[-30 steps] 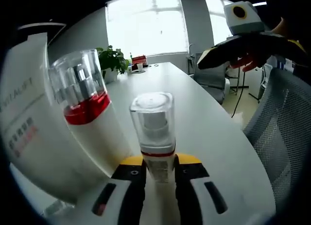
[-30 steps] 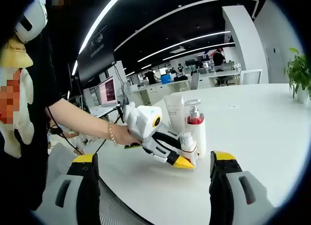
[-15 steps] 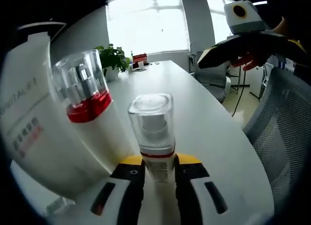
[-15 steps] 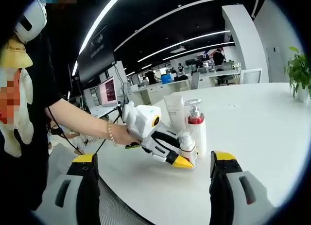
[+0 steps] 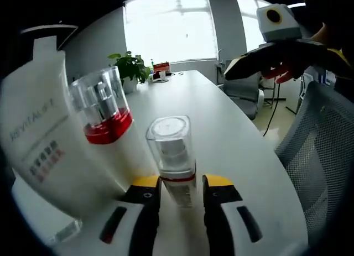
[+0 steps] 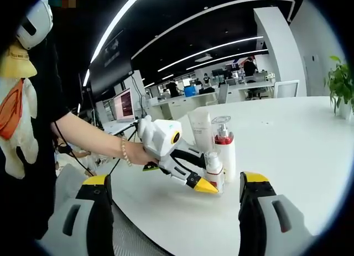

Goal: Arrange the skincare products in the storage area until every visible bottle or jar stands upright without overlapping.

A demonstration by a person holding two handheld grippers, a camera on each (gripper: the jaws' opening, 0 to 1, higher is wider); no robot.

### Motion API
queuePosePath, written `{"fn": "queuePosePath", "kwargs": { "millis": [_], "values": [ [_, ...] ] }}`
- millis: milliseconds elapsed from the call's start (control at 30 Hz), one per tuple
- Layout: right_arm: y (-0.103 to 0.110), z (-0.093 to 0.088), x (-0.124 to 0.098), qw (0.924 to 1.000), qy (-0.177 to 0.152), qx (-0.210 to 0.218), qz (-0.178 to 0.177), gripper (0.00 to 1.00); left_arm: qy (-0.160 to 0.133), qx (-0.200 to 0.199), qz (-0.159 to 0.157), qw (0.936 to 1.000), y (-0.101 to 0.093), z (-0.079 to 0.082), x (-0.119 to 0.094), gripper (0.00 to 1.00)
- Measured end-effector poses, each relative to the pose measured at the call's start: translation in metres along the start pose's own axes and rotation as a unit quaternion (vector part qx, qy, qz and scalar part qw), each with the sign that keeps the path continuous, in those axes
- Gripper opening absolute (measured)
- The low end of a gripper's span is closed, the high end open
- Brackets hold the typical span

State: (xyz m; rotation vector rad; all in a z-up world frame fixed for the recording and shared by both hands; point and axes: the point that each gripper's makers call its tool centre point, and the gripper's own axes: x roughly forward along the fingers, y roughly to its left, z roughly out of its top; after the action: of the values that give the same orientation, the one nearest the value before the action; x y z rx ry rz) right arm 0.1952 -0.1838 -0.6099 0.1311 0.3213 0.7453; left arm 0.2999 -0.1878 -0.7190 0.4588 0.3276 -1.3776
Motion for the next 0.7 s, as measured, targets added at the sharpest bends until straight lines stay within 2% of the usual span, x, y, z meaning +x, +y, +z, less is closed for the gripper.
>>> {"fn": "queuePosePath", "kwargs": {
  "millis": [167, 333, 467, 633, 700],
  "values": [
    [0.003, 0.003, -0.001, 1.0, -0.004, -0.003, 0.003, 0.96, 0.002, 0.0, 0.007, 1.0, -0.001, 0.004, -0.008, 0.32],
    [0.009, 0.007, 0.003, 0.9999, -0.004, -0.011, 0.011, 0.96, -0.001, -0.006, 0.014, 0.9999, -0.006, 0.011, -0.021, 0.32],
    [0.016, 0.01, 0.008, 0.9996, -0.004, -0.018, 0.024, 0.97, 0.004, -0.009, 0.027, 0.9996, -0.01, 0.013, -0.036, 0.36],
    [0.026, 0.01, 0.016, 0.9988, 0.0, -0.025, 0.042, 0.99, 0.009, -0.021, 0.05, 0.9985, -0.008, 0.009, -0.058, 0.4],
    [0.03, 0.01, 0.018, 0.9985, 0.001, -0.028, 0.048, 1.0, 0.01, -0.025, 0.057, 0.998, -0.002, 0.001, -0.065, 0.42]
  ]
}}
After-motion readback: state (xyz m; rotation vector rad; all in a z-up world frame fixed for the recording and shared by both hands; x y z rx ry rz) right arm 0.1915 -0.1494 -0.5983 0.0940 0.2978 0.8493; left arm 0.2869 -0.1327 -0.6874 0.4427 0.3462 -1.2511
